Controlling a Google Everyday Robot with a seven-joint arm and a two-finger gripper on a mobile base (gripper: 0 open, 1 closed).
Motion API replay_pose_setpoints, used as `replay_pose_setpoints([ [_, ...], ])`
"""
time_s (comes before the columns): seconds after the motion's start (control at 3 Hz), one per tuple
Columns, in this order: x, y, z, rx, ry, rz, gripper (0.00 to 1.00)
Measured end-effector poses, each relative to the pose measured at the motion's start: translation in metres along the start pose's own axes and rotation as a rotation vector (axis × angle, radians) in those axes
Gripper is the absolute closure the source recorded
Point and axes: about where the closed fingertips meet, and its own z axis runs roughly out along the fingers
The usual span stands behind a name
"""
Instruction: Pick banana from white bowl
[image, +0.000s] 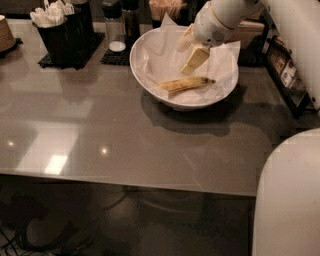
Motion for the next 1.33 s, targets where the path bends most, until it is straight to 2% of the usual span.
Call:
replay_pose_setpoints([
  [0.33, 0.002, 0.01, 0.019, -0.059, -0.013, 0.003, 0.47],
  [0.67, 0.011, 0.02, 0.045, -0.125, -0.025, 0.033, 0.33],
  [1.0, 0.016, 0.024, 0.064, -0.167, -0.034, 0.048, 0.32],
  [1.33, 0.019, 0.024, 0.075, -0.183, -0.038, 0.056, 0.45],
])
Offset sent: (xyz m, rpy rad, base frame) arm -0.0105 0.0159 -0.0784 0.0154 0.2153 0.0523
